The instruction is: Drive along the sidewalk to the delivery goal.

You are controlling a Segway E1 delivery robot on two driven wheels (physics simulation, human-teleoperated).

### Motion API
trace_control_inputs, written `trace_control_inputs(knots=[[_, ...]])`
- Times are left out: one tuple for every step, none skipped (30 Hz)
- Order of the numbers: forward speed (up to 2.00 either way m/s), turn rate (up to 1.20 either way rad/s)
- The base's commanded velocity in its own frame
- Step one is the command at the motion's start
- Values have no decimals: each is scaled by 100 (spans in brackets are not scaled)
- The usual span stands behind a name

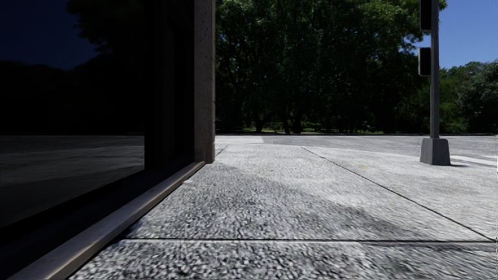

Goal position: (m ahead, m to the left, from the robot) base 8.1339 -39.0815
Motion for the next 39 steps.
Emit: trace_control_inputs(knots=[[200, -80], [200, -85], [200, -86], [200, -86], [200, -86], [200, -86], [200, -86], [200, -86], [200, -86], [200, -87], [200, -87], [200, -87], [200, -87], [200, -87], [200, -87], [200, -80], [200, -80], [200, -79], [200, -79], [200, -79], [200, -79], [200, -79], [200, -79], [200, -77], [200, -75], [200, -74], [200, -74], [200, -74], [200, -73], [200, -71], [200, -71], [200, -69], [200, -67], [200, -64], [200, -64], [200, -62], [200, -62], [200, -62], [200, -62]])
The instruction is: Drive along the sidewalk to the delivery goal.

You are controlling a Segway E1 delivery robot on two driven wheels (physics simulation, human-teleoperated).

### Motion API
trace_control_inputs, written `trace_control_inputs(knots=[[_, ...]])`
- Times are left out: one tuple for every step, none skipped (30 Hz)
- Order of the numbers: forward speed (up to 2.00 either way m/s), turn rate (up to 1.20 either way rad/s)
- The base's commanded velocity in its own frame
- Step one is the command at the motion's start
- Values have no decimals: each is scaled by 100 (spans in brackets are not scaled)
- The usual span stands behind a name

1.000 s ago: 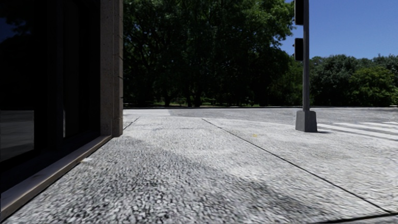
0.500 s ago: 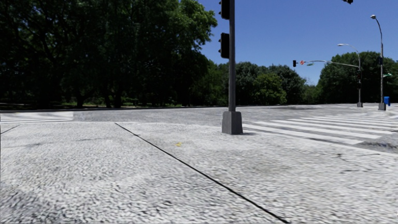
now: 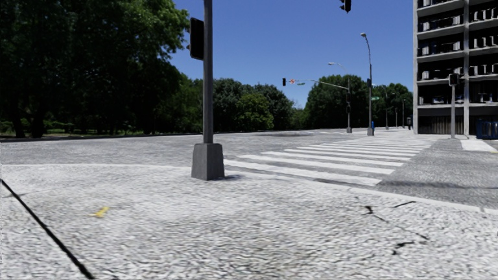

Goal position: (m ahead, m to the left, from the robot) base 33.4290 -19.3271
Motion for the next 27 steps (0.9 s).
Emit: trace_control_inputs(knots=[[200, -62], [200, -62], [200, -62], [200, -62], [200, -62], [200, -61], [200, -59], [200, -57], [200, -57], [200, -56], [200, -56], [200, -55], [200, -54], [200, -54], [200, -51], [200, -50], [200, -49], [200, -49], [200, -46], [200, -42], [200, -39], [200, -39], [200, -38], [200, -38], [200, -38], [200, -36], [200, -36]])
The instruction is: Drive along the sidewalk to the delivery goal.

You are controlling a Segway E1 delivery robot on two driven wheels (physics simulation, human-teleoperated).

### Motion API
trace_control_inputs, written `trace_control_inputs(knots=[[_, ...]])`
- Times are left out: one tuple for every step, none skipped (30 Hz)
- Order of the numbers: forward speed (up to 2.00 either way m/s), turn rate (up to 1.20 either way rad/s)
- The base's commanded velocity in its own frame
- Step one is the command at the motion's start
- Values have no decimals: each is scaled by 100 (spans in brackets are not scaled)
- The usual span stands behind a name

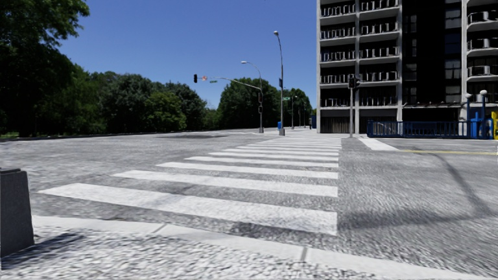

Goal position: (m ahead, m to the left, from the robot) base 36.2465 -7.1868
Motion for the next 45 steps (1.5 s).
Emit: trace_control_inputs(knots=[[200, -31], [200, -30], [200, -30], [200, -30], [200, -29], [200, -29], [200, -29], [200, -29], [200, -29], [200, -29], [199, -29], [193, -29], [193, -29], [187, -29], [175, -29], [166, -29], [160, -29], [160, -29], [158, -29], [157, -29], [156, -29], [156, -29], [156, -29], [156, -29], [156, -29], [156, -29], [156, -29], [156, -29], [156, -29], [156, -29], [156, -29], [156, -29], [156, -29], [157, -29], [159, -29], [159, -29], [160, -29], [160, -29], [161, -29], [161, -29], [161, -29], [161, -29], [161, -29], [161, -29], [161, -29]])
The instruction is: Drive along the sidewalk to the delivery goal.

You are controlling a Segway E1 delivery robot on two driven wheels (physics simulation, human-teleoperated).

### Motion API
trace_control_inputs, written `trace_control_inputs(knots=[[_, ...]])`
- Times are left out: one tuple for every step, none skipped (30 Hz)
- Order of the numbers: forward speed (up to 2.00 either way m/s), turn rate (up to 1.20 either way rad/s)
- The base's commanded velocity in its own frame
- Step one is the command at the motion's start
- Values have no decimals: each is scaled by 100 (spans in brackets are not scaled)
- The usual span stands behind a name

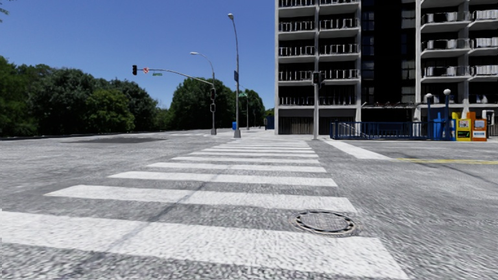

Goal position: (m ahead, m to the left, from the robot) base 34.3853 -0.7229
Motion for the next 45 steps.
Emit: trace_control_inputs(knots=[[161, -29], [161, -29], [161, -29], [161, -29], [161, -29], [161, -29], [161, -29], [161, -29], [161, -29], [161, -29], [169, -29], [200, -28], [200, -28], [200, -25], [200, -23], [200, -23], [200, -23], [200, -22], [200, -22], [200, -20], [200, -20], [200, -18], [200, -12], [200, -2], [200, 0], [200, 0], [200, 0], [200, 0], [200, 0], [200, 0], [200, 0], [200, 0], [200, 0], [200, 0], [200, 0], [200, 0], [200, 0], [200, 0], [200, 0], [200, 0], [200, 0], [200, 0], [200, 0], [200, 0], [200, 0]])
